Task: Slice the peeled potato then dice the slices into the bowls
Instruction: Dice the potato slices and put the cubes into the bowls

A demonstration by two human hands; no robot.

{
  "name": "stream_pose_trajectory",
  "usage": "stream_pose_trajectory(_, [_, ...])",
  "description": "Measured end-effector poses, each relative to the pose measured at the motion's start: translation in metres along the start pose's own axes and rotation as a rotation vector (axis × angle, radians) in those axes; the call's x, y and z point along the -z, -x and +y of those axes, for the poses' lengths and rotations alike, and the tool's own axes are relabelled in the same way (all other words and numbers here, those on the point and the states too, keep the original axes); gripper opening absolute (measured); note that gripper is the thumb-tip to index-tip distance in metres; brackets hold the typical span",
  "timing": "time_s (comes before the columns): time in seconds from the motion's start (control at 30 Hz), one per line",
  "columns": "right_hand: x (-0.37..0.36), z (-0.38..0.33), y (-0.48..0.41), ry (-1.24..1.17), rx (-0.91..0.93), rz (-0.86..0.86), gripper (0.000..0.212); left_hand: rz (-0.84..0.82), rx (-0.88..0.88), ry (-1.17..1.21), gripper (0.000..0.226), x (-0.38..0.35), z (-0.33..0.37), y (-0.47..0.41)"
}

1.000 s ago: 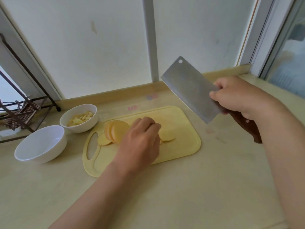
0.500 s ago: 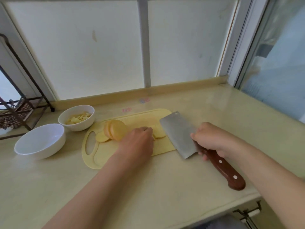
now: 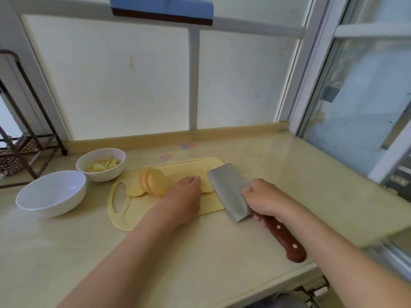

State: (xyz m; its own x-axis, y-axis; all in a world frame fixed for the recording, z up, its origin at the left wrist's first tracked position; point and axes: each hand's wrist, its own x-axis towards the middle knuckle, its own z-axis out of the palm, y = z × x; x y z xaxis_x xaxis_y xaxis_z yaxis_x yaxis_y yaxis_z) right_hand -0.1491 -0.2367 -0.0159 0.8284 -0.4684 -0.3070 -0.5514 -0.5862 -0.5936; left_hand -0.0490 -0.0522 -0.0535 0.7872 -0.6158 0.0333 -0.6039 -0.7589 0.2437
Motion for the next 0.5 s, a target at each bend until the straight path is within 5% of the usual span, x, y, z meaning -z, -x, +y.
stream_pose_trajectory(0.5, [-0.017, -0.025, -0.005, 0.212, 0.079, -0.021, 0.028, 0.158, -0.051, 0.291, 0.057, -0.006, -0.009, 0.004])
